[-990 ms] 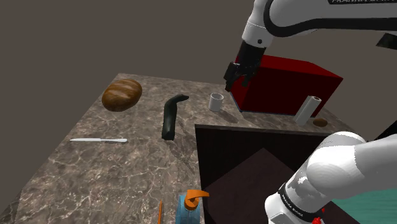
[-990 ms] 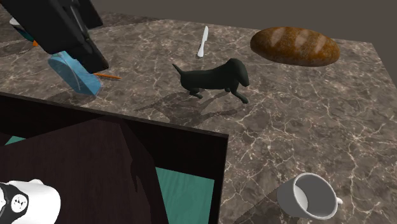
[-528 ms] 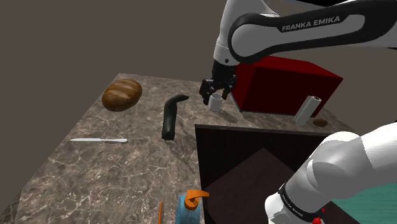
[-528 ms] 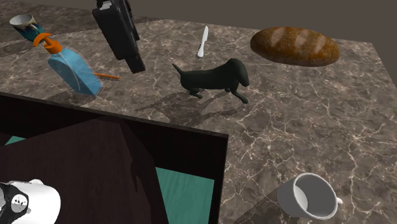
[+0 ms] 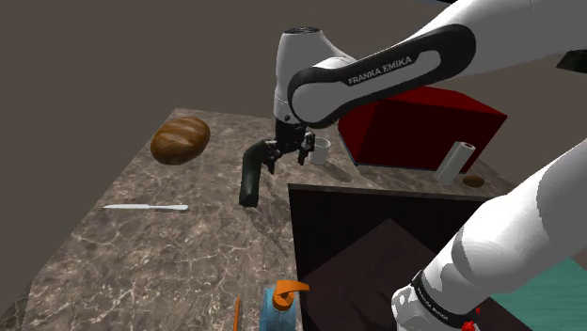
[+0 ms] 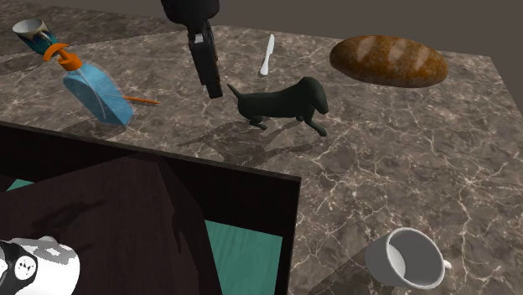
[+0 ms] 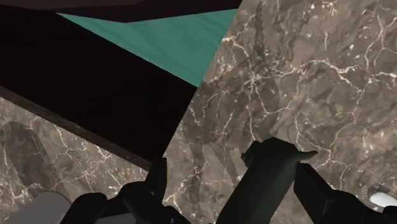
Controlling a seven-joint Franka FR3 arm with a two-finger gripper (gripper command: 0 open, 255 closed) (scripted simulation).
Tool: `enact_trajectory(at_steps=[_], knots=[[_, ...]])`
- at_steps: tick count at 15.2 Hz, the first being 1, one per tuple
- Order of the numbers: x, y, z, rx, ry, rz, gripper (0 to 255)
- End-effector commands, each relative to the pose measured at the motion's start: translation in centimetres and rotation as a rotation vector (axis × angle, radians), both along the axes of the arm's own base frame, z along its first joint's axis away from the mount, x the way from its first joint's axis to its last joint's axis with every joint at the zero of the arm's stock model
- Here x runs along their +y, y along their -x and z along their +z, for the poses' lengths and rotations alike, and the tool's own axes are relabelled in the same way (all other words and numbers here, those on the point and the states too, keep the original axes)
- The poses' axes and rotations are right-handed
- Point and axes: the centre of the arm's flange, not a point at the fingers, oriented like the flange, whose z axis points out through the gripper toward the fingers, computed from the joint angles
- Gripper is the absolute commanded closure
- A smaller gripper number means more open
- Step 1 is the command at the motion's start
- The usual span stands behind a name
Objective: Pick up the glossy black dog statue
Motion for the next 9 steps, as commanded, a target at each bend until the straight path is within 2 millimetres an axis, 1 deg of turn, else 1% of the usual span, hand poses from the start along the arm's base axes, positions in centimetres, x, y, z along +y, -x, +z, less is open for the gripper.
enact_trajectory(at_steps=[1,9], knots=[[1.4,-1.4,-2.1,0.005,0.009,-0.02,0],[6.7,-7.0,-10.2,0.028,0.05,-0.094,0]])
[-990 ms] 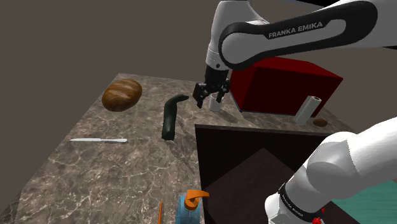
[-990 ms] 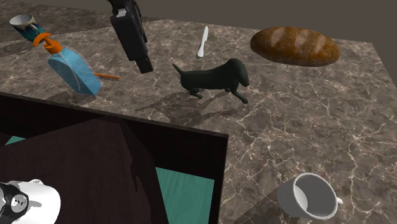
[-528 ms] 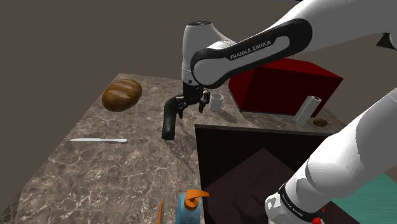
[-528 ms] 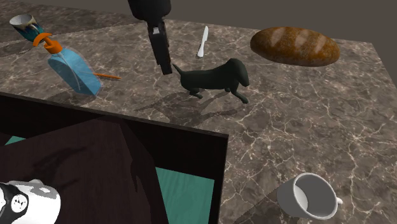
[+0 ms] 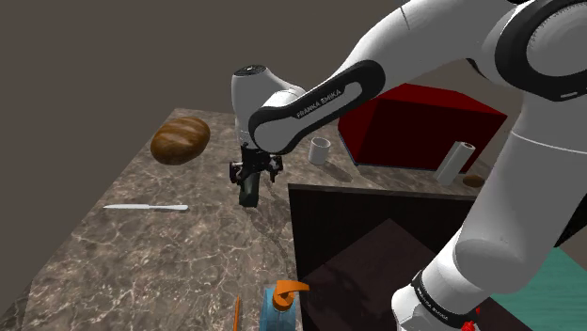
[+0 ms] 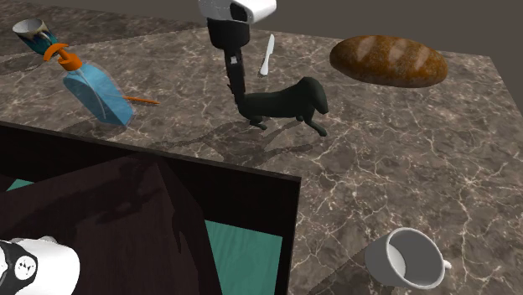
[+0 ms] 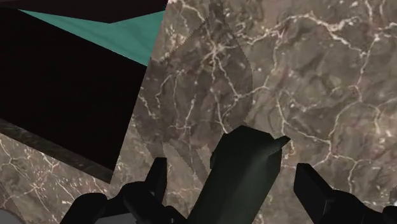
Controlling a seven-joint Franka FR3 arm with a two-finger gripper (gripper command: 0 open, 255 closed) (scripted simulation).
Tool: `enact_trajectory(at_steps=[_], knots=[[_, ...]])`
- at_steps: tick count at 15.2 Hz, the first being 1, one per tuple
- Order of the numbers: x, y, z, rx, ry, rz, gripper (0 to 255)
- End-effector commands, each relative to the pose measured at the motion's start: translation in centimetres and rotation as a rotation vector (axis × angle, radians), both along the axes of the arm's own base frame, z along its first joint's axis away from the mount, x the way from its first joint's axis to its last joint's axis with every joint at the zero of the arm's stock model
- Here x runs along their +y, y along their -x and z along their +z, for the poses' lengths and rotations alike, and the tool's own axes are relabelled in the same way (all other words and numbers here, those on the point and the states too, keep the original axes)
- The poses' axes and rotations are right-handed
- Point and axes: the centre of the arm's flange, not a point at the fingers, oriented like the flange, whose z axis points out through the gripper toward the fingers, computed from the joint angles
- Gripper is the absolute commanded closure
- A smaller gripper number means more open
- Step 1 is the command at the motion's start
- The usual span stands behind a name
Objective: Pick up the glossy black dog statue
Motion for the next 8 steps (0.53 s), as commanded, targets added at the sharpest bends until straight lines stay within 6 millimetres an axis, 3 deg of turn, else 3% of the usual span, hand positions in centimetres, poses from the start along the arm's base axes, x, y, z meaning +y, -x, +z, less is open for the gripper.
enact_trajectory(at_steps=[1,8], knots=[[1.6,-1.5,-2.4,0.005,0.011,-0.021,0],[1.7,-1.6,-5.8,0.005,0.012,-0.022,0]])
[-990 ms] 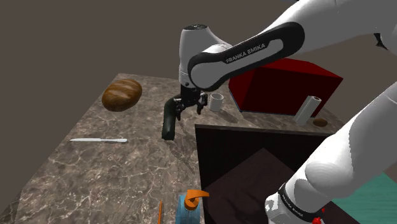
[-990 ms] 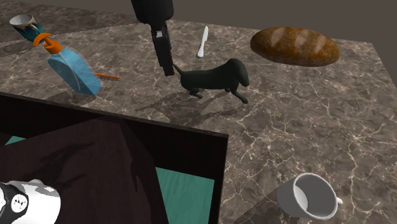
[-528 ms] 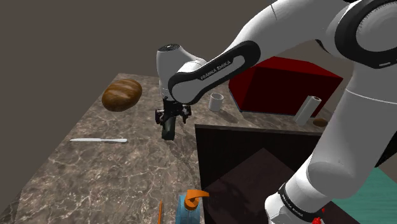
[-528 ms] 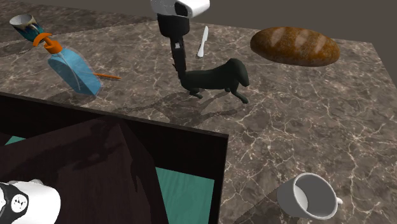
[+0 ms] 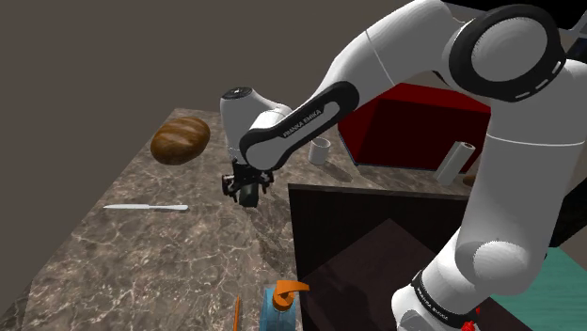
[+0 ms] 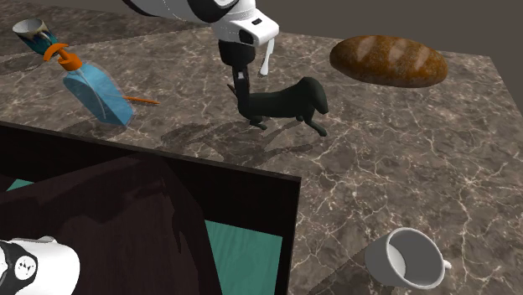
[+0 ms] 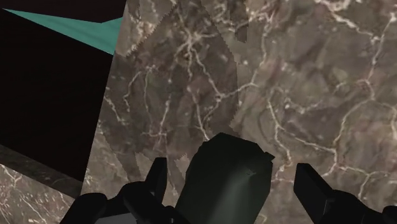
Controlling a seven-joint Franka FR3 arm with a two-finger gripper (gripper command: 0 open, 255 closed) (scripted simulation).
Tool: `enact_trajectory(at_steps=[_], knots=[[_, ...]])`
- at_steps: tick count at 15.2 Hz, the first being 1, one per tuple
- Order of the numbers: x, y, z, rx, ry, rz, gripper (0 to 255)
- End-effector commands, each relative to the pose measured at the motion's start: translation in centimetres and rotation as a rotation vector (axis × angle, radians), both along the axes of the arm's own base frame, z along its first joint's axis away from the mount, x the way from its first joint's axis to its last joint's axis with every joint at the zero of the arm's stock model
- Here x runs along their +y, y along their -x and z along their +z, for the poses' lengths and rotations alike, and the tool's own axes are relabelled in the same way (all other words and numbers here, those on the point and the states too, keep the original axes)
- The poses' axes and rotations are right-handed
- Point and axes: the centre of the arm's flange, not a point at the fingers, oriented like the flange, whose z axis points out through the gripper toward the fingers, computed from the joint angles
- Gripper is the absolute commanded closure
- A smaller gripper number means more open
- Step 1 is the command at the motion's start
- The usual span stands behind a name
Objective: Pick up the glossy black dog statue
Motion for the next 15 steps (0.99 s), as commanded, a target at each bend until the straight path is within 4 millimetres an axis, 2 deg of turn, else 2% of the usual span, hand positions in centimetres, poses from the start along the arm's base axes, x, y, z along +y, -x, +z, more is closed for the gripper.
enact_trajectory(at_steps=[1,3,4,13,15], knots=[[0.0,0.0,-1.4,0.0,0.0,0.0,0],[0.0,0.0,-1.4,0.0,0.0,0.0,0],[0.0,-0.1,-1.3,0.0,0.0,0.0,255],[0.0,0.0,-1.4,0.0,0.0,0.0,255],[0.0,0.0,-0.3,0.0,0.0,0.0,255]])
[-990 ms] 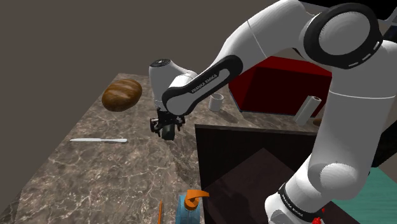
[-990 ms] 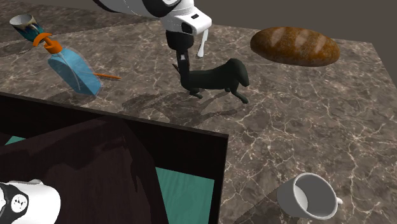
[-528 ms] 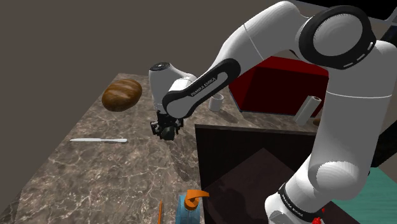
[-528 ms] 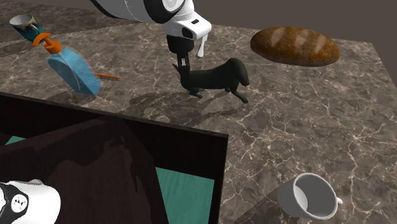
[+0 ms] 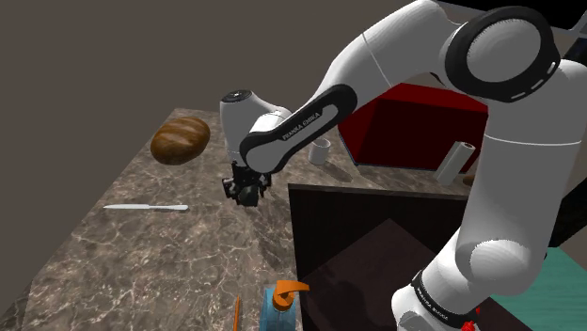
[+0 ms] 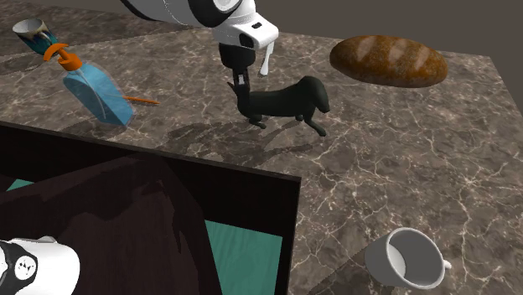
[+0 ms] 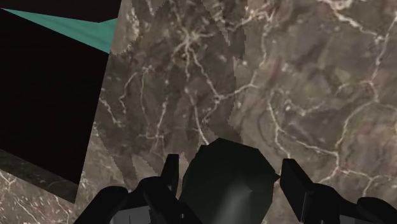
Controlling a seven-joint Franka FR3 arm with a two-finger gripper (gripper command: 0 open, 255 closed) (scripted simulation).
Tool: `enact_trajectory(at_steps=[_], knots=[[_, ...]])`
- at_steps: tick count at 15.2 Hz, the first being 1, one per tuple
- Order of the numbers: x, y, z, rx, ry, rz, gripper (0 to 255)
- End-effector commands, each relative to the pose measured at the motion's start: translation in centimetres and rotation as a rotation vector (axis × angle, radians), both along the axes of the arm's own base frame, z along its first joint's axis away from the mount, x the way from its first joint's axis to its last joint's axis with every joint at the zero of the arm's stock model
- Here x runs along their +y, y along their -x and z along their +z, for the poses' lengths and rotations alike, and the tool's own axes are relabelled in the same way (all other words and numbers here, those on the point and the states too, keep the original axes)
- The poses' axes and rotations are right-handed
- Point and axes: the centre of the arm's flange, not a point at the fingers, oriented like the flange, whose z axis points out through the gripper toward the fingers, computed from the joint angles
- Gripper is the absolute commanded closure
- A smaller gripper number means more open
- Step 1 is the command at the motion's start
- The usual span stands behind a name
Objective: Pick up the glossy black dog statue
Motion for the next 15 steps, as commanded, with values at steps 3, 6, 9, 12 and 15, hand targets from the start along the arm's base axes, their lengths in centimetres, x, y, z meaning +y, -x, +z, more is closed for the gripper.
enact_trajectory(at_steps=[3,6,9,12,15], knots=[[-0.1,0.0,2.0,0.0,0.0,0.0,255],[-0.1,0.0,3.6,0.0,0.0,0.0,255],[-0.1,0.0,5.1,0.0,0.0,0.0,255],[-0.1,0.0,6.7,0.0,0.0,0.0,255],[-0.1,0.0,7.3,0.0,0.0,0.0,255]])
